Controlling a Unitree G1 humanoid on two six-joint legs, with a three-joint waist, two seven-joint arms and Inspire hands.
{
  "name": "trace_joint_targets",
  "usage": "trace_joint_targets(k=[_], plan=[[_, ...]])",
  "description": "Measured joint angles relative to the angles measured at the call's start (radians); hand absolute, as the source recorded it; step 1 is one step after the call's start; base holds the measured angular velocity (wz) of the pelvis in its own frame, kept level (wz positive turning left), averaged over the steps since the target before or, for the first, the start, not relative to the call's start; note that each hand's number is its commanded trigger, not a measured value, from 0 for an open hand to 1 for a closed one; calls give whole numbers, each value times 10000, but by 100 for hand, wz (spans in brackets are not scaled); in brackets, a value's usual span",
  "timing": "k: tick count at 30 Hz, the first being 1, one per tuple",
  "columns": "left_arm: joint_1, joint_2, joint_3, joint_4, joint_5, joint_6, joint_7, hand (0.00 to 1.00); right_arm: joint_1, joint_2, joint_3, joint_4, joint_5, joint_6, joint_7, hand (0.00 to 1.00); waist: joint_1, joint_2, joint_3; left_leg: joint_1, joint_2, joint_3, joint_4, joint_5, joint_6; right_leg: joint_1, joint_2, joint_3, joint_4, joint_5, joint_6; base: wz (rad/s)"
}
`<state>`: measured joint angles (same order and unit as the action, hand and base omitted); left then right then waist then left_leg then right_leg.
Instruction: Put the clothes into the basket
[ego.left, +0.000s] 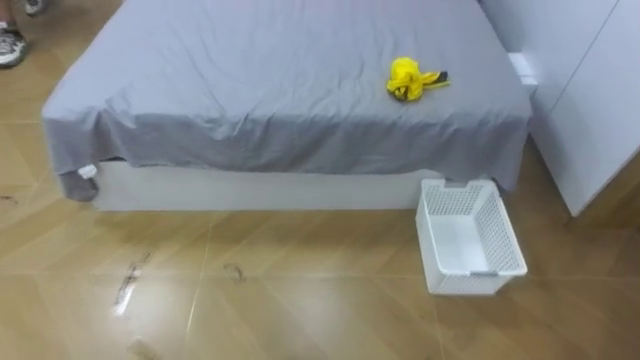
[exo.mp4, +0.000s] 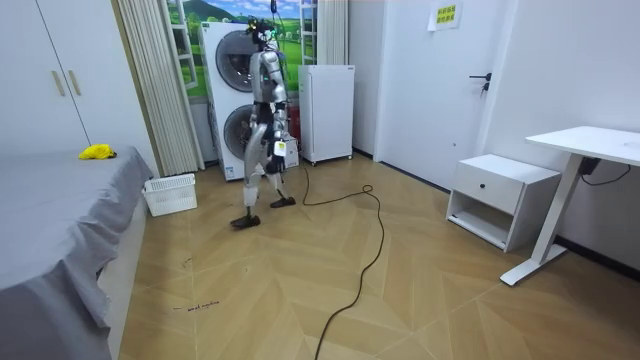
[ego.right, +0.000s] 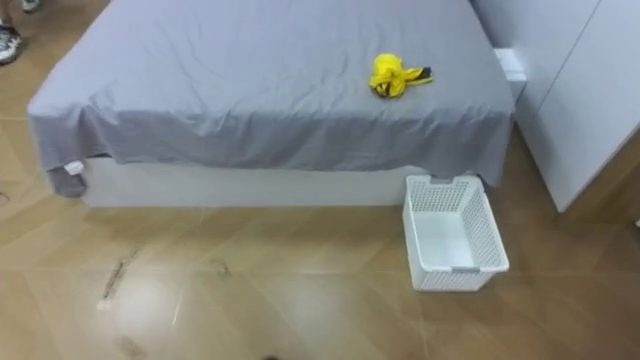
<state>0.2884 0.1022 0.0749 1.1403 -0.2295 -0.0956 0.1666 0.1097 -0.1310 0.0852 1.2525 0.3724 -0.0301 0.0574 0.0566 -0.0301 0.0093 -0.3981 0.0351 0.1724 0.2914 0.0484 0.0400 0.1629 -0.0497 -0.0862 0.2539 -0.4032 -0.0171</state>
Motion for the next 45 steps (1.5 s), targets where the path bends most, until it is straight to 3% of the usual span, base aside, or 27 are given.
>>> trace_joint_targets(k=[2,3,5,6,7,8,10,11,13,15,17,18,19,20,22,24,26,27,28,29,31,32,36,39,41,42,45], plan=[[-113,11,5,-3,39,1,-55,0,24,20,-79,-44,-125,-3,-21,0,-33,-275,14,-223,-273,328,740,-307,362,126,-405,29,-145,-151,326,-4],[-269,1,-17,-8,17,-5,-81,0,83,7,-226,-73,-139,-43,-26,0,-84,-414,-39,-471,-401,423,1528,-820,408,239,-573,19,-192,-173,446,0],[-485,4,-6,-21,-203,-25,-187,0,128,8,-310,-122,-143,-199,-151,0,-78,-335,2,-464,-480,577,2312,-1674,506,428,-898,8,266,-135,532,-3],[-586,30,-20,-22,-421,-128,-189,0,148,11,-305,-149,-96,-249,-227,0,-52,-302,-14,-214,-564,687,2475,-2113,558,171,-1106,-89,1385,-88,633,-9],[-613,60,-16,-26,-547,-305,-175,0,210,5,-314,-186,13,-257,-269,0,-44,-345,-23,264,-747,784,2391,-2435,633,-215,-1445,-296,2924,266,1071,-10],[-615,67,-14,-43,-550,-360,-159,0,260,2,-332,-224,32,-259,-337,0,-34,-325,-24,543,-845,806,2326,-2595,669,-423,-1591,-315,3699,627,1136,0],[-708,60,-87,-174,-493,-386,37,0,308,-2,-490,-293,174,-415,-610,0,-4,-85,-45,1743,-1068,700,1759,-3021,811,-1228,-1856,-285,6120,3272,751,6],[-776,88,-138,-247,-458,-411,76,0,304,3,-482,-335,202,-466,-615,0,6,-22,-76,2013,-1107,609,1508,-3054,824,-1471,-1867,-278,6563,3603,654,6],[-977,81,-192,-304,-248,-572,189,0,203,4,-477,-805,247,-526,-567,0,-2,256,-37,2988,-1049,157,607,-3099,803,-2862,-1287,-637,7482,1920,238,24],[-1135,72,-269,-531,37,-639,165,0,212,29,-448,-1290,247,-587,-581,0,-22,413,-1,3591,-900,-248,165,-3180,738,-3980,-649,-977,6688,1094,99,42],[-1312,113,-600,-704,45,-646,157,0,127,83,-412,-1679,168,-583,-652,0,-60,472,115,4168,-808,-586,-197,-3343,650,-4838,-223,-1214,4691,965,80,53],[-1330,99,-855,-683,62,-638,152,0,101,85,-403,-1976,-73,-600,-732,0,-126,387,96,4556,-773,-787,-437,-3477,558,-5202,-115,-1251,2857,1335,48,63],[-1375,23,-1095,-655,63,-625,142,0,20,57,-419,-2065,-221,-728,-906,0,-166,443,122,5040,-602,-776,-654,-3689,415,-5374,-83,-1461,1501,2414,-41,63],[-1310,-23,-1183,-646,57,-616,124,0,-5,54,-439,-2063,-235,-811,-1004,0,-194,521,76,5288,-446,-772,-720,-3804,319,-5323,-28,-1605,945,2889,-46,54],[-1104,6,-1290,-616,59,-614,-12,0,-271,79,-516,-2283,-282,-998,-1355,0,-123,553,0,5916,-64,-774,-703,-4293,-139,-5299,276,-1667,125,4421,-639,20],[-908,12,-1296,-606,61,-563,-48,0,-531,38,-678,-2688,-423,-1182,-1575,0,17,769,-99,6048,302,-689,-517,-4465,-500,-5264,592,-1906,825,4384,-955,-18],[-690,44,-1209,-615,61,-571,-144,0,-882,23,-906,-3068,-615,-1229,-1751,0,63,924,-16,6555,498,-726,-694,-4106,-1126,-5316,538,-2091,1997,3617,-1145,-2],[-664,39,-1103,-644,68,-579,-247,0,-1014,-46,-1099,-3390,-623,-1246,-1837,0,-42,913,239,7077,583,-1066,-668,-3891,-1168,-5828,345,-2440,3621,2968,-1242,0],[-391,237,-941,-747,60,-639,-229,0,-1133,37,-1061,-3448,-603,-1264,-1909,0,33,893,-18,7143,580,-1255,-108,-3930,-1185,-5984,517,-2494,3187,2969,-1157,-20],[-298,389,-903,-736,68,-629,-224,0,-1202,96,-1026,-3472,-609,-1257,-1909,0,123,745,-114,7024,529,-1191,470,-4004,-1235,-5870,543,-2480,2882,2846,-1536,-47],[-25,429,-656,-700,71,-573,-189,0,-1270,20,-994,-3490,-625,-1205,-1966,0,166,975,-91,6444,826,-1212,2779,-3619,-1325,-5249,892,-2635,3071,2274,-1684,-25],[51,431,-468,-800,68,-576,-160,0,-1238,22,-973,-3488,-629,-1195,-1995,0,50,867,-25,5904,925,-1211,4068,-2871,-1337,-4800,934,-2603,2908,2056,-1689,10],[130,420,-450,-1238,43,-574,-127,0,-1214,-32,-1021,-3371,-705,-985,-2298,0,-100,540,120,3770,1083,-741,6041,-3055,-1052,-3435,1062,-2437,1633,2006,-1647,4],[129,348,-443,-1258,51,-565,-94,0,-1240,-138,-1067,-3340,-741,-786,-2495,0,-29,463,88,2785,1050,-553,4996,-3711,-1052,-2918,1028,-2115,1184,1990,-1546,-26],[208,293,-374,-1261,61,-569,-91,0,-1255,-288,-1072,-3383,-914,-769,-2627,0,136,420,65,2519,870,-386,3461,-3750,-996,-2780,986,-1720,1057,1954,-1450,-51],[295,280,-370,-1259,65,-569,-90,0,-1257,-374,-1073,-3539,-912,-769,-2793,0,266,449,34,2471,730,-381,2283,-3690,-957,-2773,970,-1422,1045,1947,-1382,-66],[624,317,-359,-1258,58,-567,37,0,-1304,-310,-1061,-3701,-1135,-769,-3201,0,212,422,-127,2669,332,-421,843,-2608,-608,-2679,818,-933,982,1911,-1132,-39]])
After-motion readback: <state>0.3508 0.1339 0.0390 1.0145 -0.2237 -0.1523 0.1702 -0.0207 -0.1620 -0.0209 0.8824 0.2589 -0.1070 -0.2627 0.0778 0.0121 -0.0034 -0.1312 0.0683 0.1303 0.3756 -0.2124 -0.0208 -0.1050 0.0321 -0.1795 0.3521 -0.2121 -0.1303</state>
